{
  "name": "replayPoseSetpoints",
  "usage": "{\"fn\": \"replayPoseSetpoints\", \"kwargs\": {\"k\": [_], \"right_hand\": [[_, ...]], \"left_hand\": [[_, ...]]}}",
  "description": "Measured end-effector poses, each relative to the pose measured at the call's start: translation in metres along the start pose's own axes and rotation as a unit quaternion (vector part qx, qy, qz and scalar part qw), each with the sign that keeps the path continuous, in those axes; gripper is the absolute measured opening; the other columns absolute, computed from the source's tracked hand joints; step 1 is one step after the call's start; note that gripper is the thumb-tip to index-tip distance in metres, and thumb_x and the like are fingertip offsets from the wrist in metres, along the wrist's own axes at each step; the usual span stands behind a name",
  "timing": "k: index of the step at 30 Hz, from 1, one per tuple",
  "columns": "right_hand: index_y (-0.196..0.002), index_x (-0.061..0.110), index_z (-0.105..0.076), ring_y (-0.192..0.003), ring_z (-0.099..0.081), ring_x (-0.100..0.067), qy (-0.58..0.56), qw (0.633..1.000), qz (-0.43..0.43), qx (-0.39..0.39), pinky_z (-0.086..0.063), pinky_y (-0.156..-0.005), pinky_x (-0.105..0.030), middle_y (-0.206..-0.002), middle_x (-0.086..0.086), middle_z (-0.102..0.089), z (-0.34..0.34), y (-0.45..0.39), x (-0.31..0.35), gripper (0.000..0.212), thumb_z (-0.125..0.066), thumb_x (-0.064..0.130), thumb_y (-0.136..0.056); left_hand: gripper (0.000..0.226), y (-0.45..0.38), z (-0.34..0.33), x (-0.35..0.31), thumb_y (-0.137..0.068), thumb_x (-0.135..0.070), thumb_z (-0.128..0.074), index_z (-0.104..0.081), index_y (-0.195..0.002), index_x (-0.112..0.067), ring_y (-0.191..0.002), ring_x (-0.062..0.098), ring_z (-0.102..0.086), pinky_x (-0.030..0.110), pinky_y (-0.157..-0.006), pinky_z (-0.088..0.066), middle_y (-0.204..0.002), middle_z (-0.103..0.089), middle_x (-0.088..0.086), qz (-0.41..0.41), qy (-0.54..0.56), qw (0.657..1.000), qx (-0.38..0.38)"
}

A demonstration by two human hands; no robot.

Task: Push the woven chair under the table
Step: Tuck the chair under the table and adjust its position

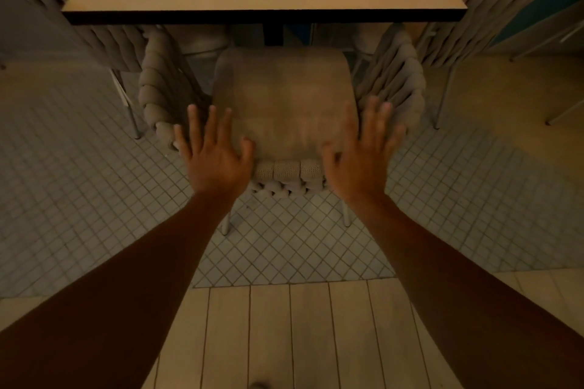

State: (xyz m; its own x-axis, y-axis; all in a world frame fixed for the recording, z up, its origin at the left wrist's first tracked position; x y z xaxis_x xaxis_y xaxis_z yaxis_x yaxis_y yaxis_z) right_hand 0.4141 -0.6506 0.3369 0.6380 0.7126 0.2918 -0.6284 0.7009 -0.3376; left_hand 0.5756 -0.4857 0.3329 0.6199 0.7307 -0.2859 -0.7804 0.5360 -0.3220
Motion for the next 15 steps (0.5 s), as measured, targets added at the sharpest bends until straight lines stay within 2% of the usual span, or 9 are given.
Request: {"fn": "replayPoseSetpoints", "kwargs": {"k": [1,2,3,6,7,9,10,12,15], "right_hand": [[-0.159,0.023,-0.032,-0.156,-0.006,-0.041,0.033,0.993,0.108,0.022,-0.001,-0.123,-0.065,-0.168,-0.016,-0.024,-0.001,0.002,0.002,0.069,-0.034,0.059,-0.100],[-0.156,0.025,-0.040,-0.156,-0.011,-0.038,0.049,0.982,0.176,0.049,-0.004,-0.123,-0.065,-0.165,-0.012,-0.033,-0.002,0.003,0.003,0.071,-0.029,0.066,-0.099],[-0.153,0.026,-0.045,-0.156,-0.016,-0.036,0.052,0.975,0.203,0.078,-0.009,-0.122,-0.065,-0.162,-0.008,-0.040,-0.003,0.002,0.004,0.076,-0.024,0.073,-0.097],[-0.147,0.027,-0.055,-0.150,-0.034,-0.031,0.033,0.968,0.205,0.139,-0.031,-0.118,-0.056,-0.150,-0.003,-0.057,-0.004,-0.001,0.002,0.094,-0.019,0.088,-0.085],[-0.144,0.027,-0.058,-0.145,-0.044,-0.030,0.027,0.967,0.212,0.140,-0.041,-0.112,-0.051,-0.142,-0.001,-0.064,-0.002,-0.002,0.001,0.097,-0.022,0.092,-0.081],[-0.135,0.026,-0.066,-0.122,-0.066,-0.027,0.017,0.963,0.233,0.134,-0.054,-0.088,-0.039,-0.121,0.000,-0.076,0.002,-0.006,-0.001,0.102,-0.029,0.097,-0.072],[-0.126,0.025,-0.071,-0.104,-0.073,-0.023,0.017,0.960,0.244,0.133,-0.052,-0.075,-0.032,-0.108,0.001,-0.079,0.005,-0.009,-0.001,0.102,-0.030,0.099,-0.068],[-0.105,0.023,-0.075,-0.075,-0.072,-0.018,0.035,0.953,0.262,0.145,-0.045,-0.060,-0.025,-0.085,0.004,-0.077,0.009,-0.016,-0.002,0.093,-0.039,0.098,-0.063],[-0.095,0.026,-0.071,-0.068,-0.068,-0.017,0.058,0.947,0.268,0.166,-0.040,-0.057,-0.026,-0.077,0.005,-0.073,0.008,-0.021,-0.005,0.075,-0.056,0.093,-0.064]], "left_hand": [[0.067,0.000,0.001,0.004,-0.099,-0.059,-0.024,-0.043,-0.150,-0.020,-0.155,0.028,-0.006,0.054,-0.123,-0.002,-0.161,-0.035,0.008,-0.038,-0.018,0.999,0.009],[0.070,-0.001,0.002,0.007,-0.098,-0.064,-0.021,-0.049,-0.146,-0.021,-0.154,0.028,-0.013,0.054,-0.122,-0.008,-0.156,-0.043,0.007,-0.073,-0.034,0.997,0.016],[0.073,-0.003,0.002,0.009,-0.097,-0.069,-0.020,-0.053,-0.142,-0.022,-0.152,0.028,-0.021,0.053,-0.121,-0.014,-0.152,-0.049,0.006,-0.108,-0.044,0.993,0.026],[0.083,-0.007,0.004,0.012,-0.089,-0.083,-0.023,-0.061,-0.134,-0.024,-0.141,0.030,-0.043,0.053,-0.112,-0.036,-0.139,-0.062,0.004,-0.213,-0.060,0.973,0.064],[0.086,-0.008,0.006,0.011,-0.085,-0.087,-0.024,-0.065,-0.130,-0.025,-0.131,0.031,-0.055,0.053,-0.103,-0.046,-0.130,-0.068,0.005,-0.242,-0.063,0.966,0.064],[0.092,-0.011,0.011,0.006,-0.073,-0.097,-0.024,-0.071,-0.116,-0.032,-0.103,0.031,-0.071,0.047,-0.082,-0.057,-0.110,-0.075,0.001,-0.259,-0.078,0.958,0.091],[0.094,-0.012,0.012,0.004,-0.064,-0.103,-0.023,-0.072,-0.108,-0.036,-0.093,0.027,-0.073,0.040,-0.075,-0.056,-0.102,-0.076,-0.003,-0.243,-0.085,0.958,0.128],[0.103,-0.014,0.011,-0.002,-0.049,-0.109,-0.017,-0.073,-0.097,-0.038,-0.084,0.022,-0.072,0.035,-0.071,-0.051,-0.090,-0.075,-0.008,-0.213,-0.099,0.955,0.181],[0.113,-0.014,0.009,-0.004,-0.042,-0.110,-0.005,-0.074,-0.085,-0.030,-0.078,0.024,-0.072,0.034,-0.067,-0.049,-0.078,-0.073,-0.003,-0.208,-0.103,0.958,0.167]]}}
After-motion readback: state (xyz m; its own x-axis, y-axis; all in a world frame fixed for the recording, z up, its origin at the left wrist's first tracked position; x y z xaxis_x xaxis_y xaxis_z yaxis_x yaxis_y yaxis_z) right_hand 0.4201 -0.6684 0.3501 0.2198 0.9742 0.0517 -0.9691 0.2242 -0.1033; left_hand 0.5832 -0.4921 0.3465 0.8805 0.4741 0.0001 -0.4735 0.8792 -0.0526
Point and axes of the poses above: each hand's wrist, its own y-axis away from the middle knuckle, its own z-axis out of the back of the hand, x = y × z, the point moved 1 cm from there along -y, towards the middle knuckle
